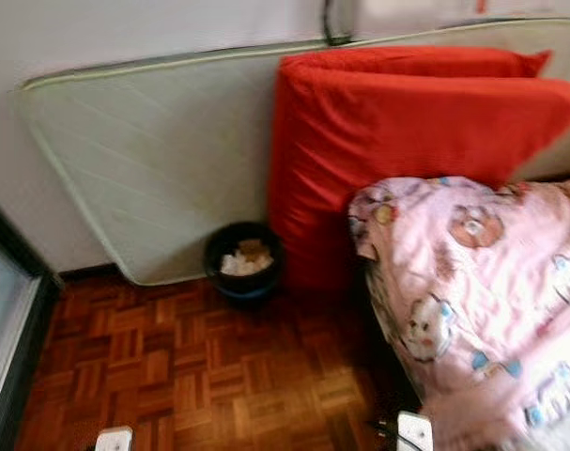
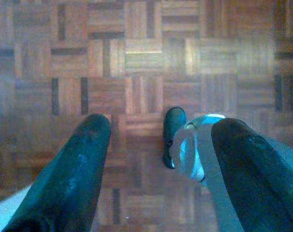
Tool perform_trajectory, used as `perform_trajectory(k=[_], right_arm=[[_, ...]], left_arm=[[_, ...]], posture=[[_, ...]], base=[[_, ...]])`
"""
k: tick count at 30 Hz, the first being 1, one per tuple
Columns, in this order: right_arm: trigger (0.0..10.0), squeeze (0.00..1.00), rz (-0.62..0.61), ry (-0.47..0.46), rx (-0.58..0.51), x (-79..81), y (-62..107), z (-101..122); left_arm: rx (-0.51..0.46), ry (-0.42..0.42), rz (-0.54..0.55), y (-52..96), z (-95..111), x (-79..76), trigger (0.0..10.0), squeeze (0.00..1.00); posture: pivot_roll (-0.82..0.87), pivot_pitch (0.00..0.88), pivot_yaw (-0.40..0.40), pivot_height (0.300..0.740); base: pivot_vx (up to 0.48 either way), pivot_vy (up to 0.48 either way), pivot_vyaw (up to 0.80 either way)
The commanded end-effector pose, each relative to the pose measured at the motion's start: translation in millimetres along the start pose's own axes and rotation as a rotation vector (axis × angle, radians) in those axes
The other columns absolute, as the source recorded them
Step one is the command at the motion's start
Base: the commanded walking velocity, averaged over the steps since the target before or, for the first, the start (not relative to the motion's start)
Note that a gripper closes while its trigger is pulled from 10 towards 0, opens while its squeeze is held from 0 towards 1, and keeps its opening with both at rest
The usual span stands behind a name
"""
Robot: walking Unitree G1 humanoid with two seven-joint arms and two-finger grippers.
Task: Clean up the room
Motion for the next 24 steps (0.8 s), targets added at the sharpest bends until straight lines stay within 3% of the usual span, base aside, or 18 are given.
perform_trajectory(k=[1,7,12,16,24], right_arm=[[10.0,0.00,-0.001,-0.012,0.016,1.1,0.9,-5.1],[10.0,0.00,0.001,-0.028,0.019,4.1,0.9,-5.4],[10.0,0.00,0.035,-0.046,0.057,12.9,2.1,-13.2],[10.0,0.00,0.018,-0.049,0.097,8.9,6.8,-32.1],[10.0,0.00,0.029,-0.058,0.119,18.2,11.3,-46.1]], left_arm=[[0.029,-0.016,0.014,0.2,-3.7,1.0,10.0,0.00],[0.038,-0.035,0.024,0.1,-3.2,3.4,10.0,0.00],[0.038,-0.013,0.050,1.1,-4.5,7.9,10.0,0.00],[0.088,-0.017,0.066,6.8,-24.2,10.8,10.0,0.00],[0.110,-0.056,0.072,13.7,-39.7,17.4,10.0,0.00]], posture=[[-0.01,0.000,0.011,0.740],[-0.03,0.000,0.034,0.740],[0.00,0.000,0.018,0.740],[-0.02,0.000,0.013,0.740],[-0.05,0.000,0.055,0.740]], base=[[0.000,0.000,0.80],[0.000,0.000,0.73],[0.000,0.000,0.00],[0.000,0.000,0.00],[0.000,0.000,0.00]])
Point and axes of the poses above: a point about 5 cm out from each wrist's last joint towards the gripper, its own y axis pointing back from the gripper into the wrist, its own z axis along the axis of the wrist's last joint, x = y × z, the point moved 1 cm from there along -y, pointing out of the wrist towards the gripper, and after that the axes turned 14 degrees about y, right-handed, at the moved point
